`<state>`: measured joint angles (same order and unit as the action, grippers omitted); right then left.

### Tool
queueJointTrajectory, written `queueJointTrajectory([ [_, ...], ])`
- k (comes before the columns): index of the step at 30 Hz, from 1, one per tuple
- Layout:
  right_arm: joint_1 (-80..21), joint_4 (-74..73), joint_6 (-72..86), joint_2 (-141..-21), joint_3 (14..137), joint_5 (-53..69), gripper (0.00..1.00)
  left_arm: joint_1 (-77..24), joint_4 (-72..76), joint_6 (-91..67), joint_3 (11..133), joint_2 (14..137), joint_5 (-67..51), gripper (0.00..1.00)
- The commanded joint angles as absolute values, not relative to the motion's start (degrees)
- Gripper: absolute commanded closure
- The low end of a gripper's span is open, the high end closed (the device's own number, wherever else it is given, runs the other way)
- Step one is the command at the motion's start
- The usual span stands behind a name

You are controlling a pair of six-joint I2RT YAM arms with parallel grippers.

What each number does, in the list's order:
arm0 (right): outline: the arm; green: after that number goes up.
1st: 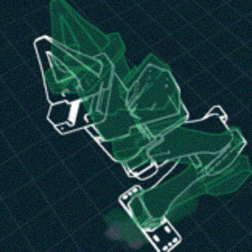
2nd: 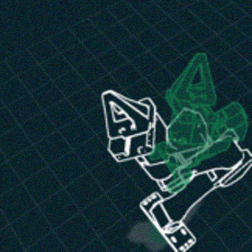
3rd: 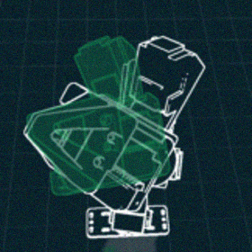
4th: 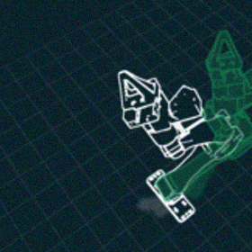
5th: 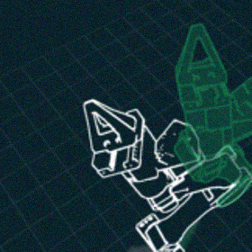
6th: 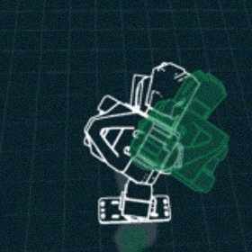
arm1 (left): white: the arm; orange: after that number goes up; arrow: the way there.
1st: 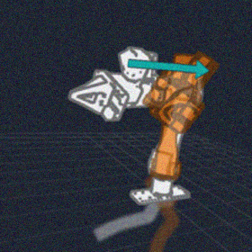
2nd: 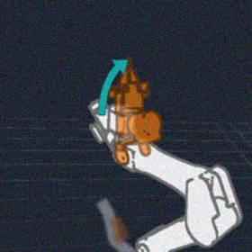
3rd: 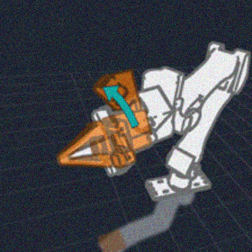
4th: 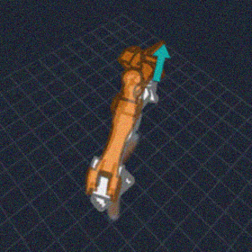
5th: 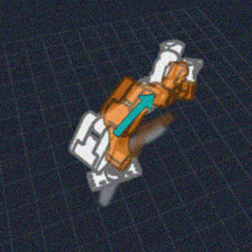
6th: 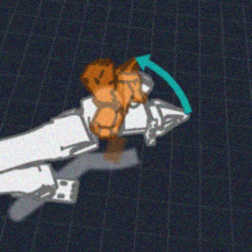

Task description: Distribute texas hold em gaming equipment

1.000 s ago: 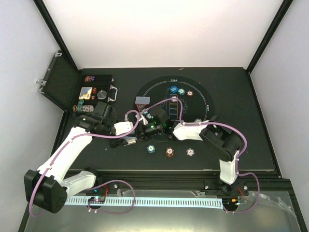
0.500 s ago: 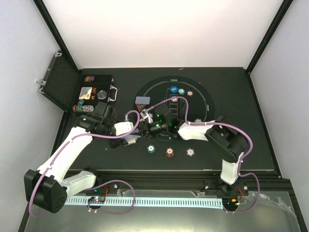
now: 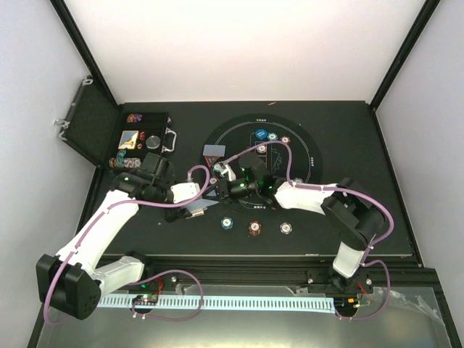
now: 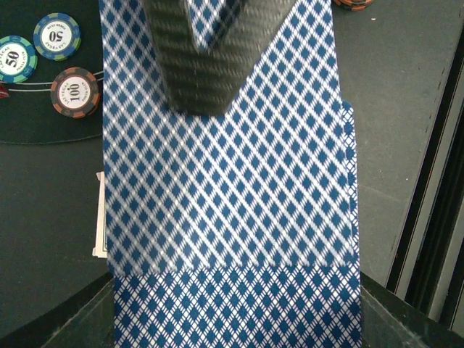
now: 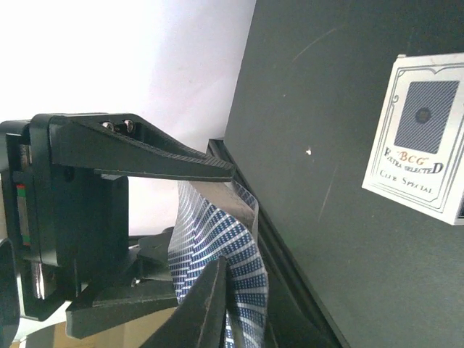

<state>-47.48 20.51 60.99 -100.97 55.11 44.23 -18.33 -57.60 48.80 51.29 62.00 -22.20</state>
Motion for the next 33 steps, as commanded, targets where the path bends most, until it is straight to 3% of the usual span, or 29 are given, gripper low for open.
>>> queueJointTrajectory([
  [1,-46.1,14.7,58.3,-99.2,53.8,41.5,0.90,-18.0,-57.1,48.7,53.1,61.5,-23.7,0.98],
  [6,-45.2,13.4,57.5,-97.9,53.5,41.4,0.99,-18.0,-57.1,48.7,53.1,61.5,-23.6,0.98],
  [16,-41.3,9.6,54.6,-95.7,53.9,42.3,0.99,-18.0,-57.0,48.7,52.8,61.6,-23.5,0.98],
  [22,-32.0,3.1,49.0,-96.2,57.5,43.0,0.99,-18.0,-57.2,48.9,52.7,61.6,-23.2,0.98],
  [33,-17.8,-18.6,36.5,-118.9,90.0,35.9,0.99,-18.0,-57.3,48.4,52.6,61.7,-23.4,0.98],
])
